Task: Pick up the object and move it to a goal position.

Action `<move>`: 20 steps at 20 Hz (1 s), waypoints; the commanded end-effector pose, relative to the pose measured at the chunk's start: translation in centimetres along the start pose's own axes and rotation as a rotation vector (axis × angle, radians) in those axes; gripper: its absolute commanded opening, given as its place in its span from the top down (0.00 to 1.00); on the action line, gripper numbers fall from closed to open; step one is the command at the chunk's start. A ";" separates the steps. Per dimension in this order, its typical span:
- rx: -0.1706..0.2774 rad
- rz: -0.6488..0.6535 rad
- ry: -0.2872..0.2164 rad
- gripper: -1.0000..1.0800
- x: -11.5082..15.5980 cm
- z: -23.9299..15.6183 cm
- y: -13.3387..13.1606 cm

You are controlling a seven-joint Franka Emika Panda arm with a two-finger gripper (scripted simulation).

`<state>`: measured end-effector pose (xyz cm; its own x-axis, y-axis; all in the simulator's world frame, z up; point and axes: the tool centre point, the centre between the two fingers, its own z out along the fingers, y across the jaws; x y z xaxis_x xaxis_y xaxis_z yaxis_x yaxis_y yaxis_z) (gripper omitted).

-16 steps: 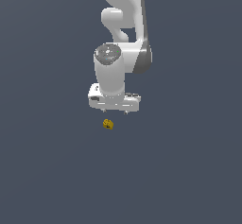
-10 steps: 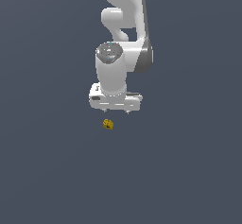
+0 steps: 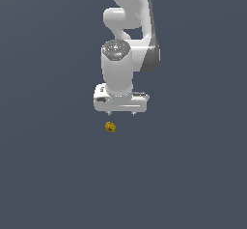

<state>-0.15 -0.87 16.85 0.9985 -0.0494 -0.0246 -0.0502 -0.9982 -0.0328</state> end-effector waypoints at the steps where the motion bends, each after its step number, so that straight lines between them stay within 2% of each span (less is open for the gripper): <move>1: 0.000 -0.005 0.000 0.04 0.0 0.0 0.0; 11: -0.007 -0.106 0.001 0.04 0.0 0.8 0.6; 20: -0.018 -0.304 0.000 0.04 -0.1 2.2 1.8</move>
<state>-0.31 -2.34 14.85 0.9768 0.2137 -0.0167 0.2133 -0.9767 -0.0223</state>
